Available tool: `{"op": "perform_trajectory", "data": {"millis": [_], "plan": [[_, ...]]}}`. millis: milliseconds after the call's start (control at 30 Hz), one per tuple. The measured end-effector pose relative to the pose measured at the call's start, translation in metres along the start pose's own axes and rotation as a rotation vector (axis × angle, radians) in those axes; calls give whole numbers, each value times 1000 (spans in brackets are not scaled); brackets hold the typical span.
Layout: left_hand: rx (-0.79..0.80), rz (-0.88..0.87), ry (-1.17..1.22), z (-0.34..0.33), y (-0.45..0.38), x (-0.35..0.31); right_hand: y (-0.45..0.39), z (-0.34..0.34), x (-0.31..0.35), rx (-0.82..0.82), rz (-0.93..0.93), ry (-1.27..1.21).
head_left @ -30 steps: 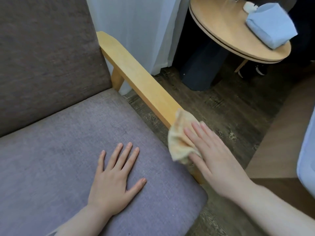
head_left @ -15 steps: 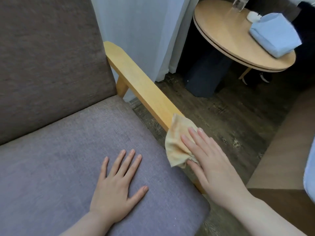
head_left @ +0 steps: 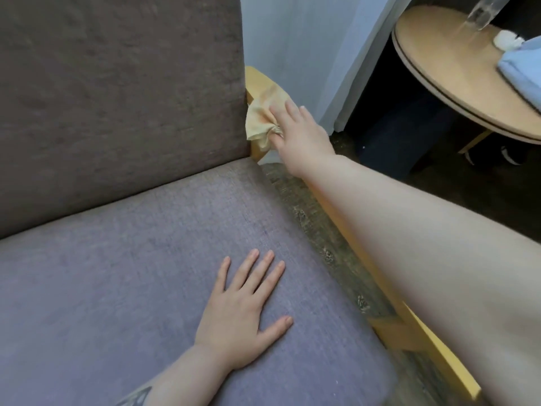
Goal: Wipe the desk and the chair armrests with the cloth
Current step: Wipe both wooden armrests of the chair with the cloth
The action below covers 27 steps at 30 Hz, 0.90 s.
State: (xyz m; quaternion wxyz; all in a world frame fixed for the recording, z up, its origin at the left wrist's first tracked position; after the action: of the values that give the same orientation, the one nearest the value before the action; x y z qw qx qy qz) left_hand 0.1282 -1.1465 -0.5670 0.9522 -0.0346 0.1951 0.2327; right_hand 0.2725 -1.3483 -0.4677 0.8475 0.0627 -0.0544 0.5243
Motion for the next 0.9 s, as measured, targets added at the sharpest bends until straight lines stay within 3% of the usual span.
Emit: {"op": "perform_trajectory", "data": {"millis": [133,367,533,600,700,800,900], "plan": [[6,-4,1,0,0,-1,67,10,-15,-109,42,26],[94,26,25,0,23,6,220,17,-56,-232,-131,8],[209,171,87,31,77,16,265,18,-40,-155,-350,-111],[130,273,172,74,94,25,271,30,-9,-102,-407,-253],[-55,379,377,167,115,36,268,67,81,15,-285,-473],[-261,260,449,295,137,24,268,126,186,156,-98,-590],[-424,212,304,416,184,17,276,210,281,149,118,-702]]}}
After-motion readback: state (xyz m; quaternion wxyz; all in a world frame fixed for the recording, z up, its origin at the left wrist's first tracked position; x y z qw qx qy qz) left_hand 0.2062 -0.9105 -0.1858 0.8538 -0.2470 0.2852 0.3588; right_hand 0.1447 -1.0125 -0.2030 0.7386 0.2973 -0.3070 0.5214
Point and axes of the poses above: each hand's wrist, its own y-axis away from the middle knuckle, its own z-axis out of the back of the hand, x = y × z, the point moved 9 cm from there along -y, towards the middle knuckle, and after that the axes turned 3 degrees about -x, right-handed, at the moved point
